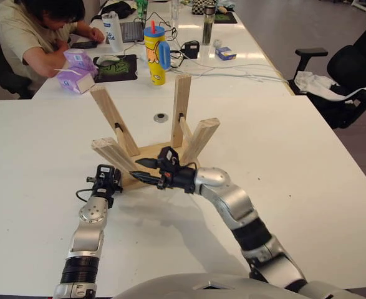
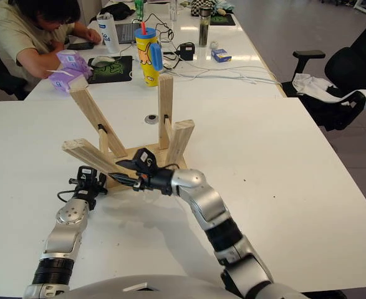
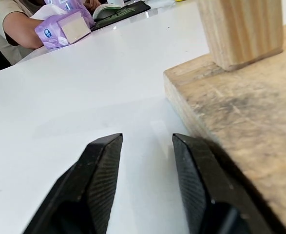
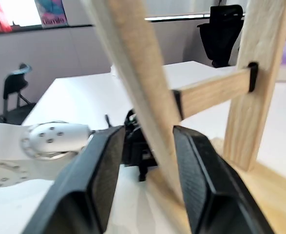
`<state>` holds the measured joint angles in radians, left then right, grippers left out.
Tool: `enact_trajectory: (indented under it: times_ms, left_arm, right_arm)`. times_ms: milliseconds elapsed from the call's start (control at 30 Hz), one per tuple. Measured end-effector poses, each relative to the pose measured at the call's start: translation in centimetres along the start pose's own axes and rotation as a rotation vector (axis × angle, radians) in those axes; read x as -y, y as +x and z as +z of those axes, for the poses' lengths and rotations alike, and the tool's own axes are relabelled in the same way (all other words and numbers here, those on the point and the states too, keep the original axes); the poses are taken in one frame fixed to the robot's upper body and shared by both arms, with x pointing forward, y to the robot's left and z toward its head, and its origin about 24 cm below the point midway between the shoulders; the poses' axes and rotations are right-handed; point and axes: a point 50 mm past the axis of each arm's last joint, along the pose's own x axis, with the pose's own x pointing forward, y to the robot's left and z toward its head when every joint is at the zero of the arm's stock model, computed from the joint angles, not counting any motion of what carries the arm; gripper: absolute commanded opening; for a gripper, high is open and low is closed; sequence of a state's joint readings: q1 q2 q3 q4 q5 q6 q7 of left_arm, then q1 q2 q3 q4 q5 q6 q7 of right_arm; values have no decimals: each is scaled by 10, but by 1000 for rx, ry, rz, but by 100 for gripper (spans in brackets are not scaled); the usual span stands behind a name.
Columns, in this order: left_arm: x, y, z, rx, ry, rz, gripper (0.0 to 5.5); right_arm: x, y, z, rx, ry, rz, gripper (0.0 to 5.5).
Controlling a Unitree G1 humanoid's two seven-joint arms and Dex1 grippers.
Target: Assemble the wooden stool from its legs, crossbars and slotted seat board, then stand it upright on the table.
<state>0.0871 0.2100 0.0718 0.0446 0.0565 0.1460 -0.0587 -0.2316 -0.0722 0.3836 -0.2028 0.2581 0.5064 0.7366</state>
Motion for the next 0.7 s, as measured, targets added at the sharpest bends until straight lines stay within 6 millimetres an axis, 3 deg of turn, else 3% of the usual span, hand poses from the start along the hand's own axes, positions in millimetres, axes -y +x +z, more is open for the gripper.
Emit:
enact_trajectory:
  times_ms: [200,267,367,500,700]
  left_arm:
    - [-22,-54,-13,-31,14,120,192]
    - [-23,-63,-17,-56,27,115,192]
    - [-23,-61,-19,-76,59,86,192]
    - [-22,-48,-16,-73,99,57,192]
    - [-24,-38,-12,-88,153,-4,192]
  right_arm:
    - [9,-78,-12,-67,89,-300,185]
    - [23,-97,-15,-80,83,-438,185]
    - [59,-126,-35,-196,59,-682,185]
    - [94,-129,-59,-272,87,-800,185]
    - [108,-96,-67,-274,47,-712,185]
